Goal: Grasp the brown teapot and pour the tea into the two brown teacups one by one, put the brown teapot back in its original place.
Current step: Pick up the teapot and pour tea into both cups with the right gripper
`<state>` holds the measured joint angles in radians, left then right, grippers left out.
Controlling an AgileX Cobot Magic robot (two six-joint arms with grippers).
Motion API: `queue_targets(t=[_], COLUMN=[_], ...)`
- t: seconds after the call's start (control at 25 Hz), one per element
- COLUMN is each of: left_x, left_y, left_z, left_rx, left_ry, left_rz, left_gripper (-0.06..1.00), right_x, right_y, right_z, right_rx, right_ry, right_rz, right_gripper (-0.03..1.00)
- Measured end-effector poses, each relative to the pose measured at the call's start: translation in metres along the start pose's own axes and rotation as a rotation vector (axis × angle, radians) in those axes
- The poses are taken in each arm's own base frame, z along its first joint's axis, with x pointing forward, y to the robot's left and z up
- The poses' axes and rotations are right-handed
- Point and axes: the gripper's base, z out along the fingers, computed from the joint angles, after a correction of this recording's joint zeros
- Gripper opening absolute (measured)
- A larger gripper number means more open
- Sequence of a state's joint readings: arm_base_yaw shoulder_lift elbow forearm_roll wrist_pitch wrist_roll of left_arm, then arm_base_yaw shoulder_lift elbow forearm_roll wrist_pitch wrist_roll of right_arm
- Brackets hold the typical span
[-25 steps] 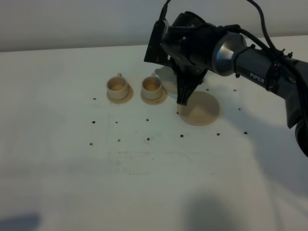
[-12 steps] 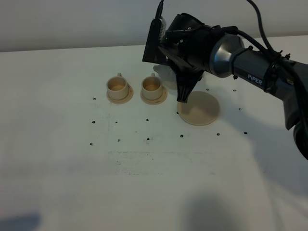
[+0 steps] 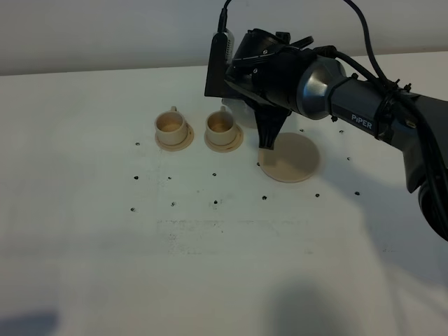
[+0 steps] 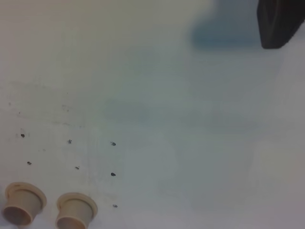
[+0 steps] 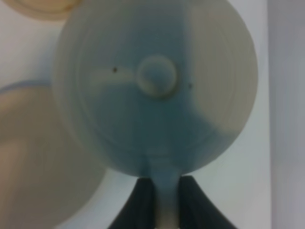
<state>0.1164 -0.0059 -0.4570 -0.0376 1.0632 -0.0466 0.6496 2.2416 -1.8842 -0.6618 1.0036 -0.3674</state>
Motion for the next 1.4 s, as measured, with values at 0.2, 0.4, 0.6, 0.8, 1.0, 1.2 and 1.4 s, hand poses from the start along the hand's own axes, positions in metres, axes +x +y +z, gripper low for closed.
queue_targets(t=[0.2, 0.4, 0.6, 0.8, 1.0, 1.2, 1.4], left_x=[0.000, 0.000, 0.000, 0.000, 0.000, 0.000, 0.000], left_y=[0.000, 0.000, 0.000, 0.000, 0.000, 0.000, 0.000], left_z=[0.000, 0.000, 0.000, 0.000, 0.000, 0.000, 0.000], left_rx=[0.000, 0.000, 0.000, 0.000, 0.000, 0.000, 0.000], left_ry=[0.000, 0.000, 0.000, 0.000, 0.000, 0.000, 0.000], left_rz=[0.000, 0.000, 0.000, 0.000, 0.000, 0.000, 0.000], left_gripper=[0.31, 0.31, 0.31, 0.31, 0.31, 0.31, 0.31], right_x=[0.000, 0.000, 0.000, 0.000, -0.003, -0.008, -0.009], right_y=[-0.001, -0.001, -0.001, 0.000, 0.004, 0.010, 0.010], right_z=[0.000, 0.000, 0.000, 0.000, 0.004, 0.008, 0.007], right_rx=[0.007, 0.010, 0.011, 0.011, 0.011, 0.021, 0.045], right_ry=[0.002, 0.002, 0.003, 0.003, 0.010, 0.020, 0.021], right_rz=[-0.020, -0.058, -0.079, -0.093, -0.114, -0.146, -0.165], right_gripper=[0.10, 0.10, 0.10, 0.10, 0.10, 0.10, 0.10])
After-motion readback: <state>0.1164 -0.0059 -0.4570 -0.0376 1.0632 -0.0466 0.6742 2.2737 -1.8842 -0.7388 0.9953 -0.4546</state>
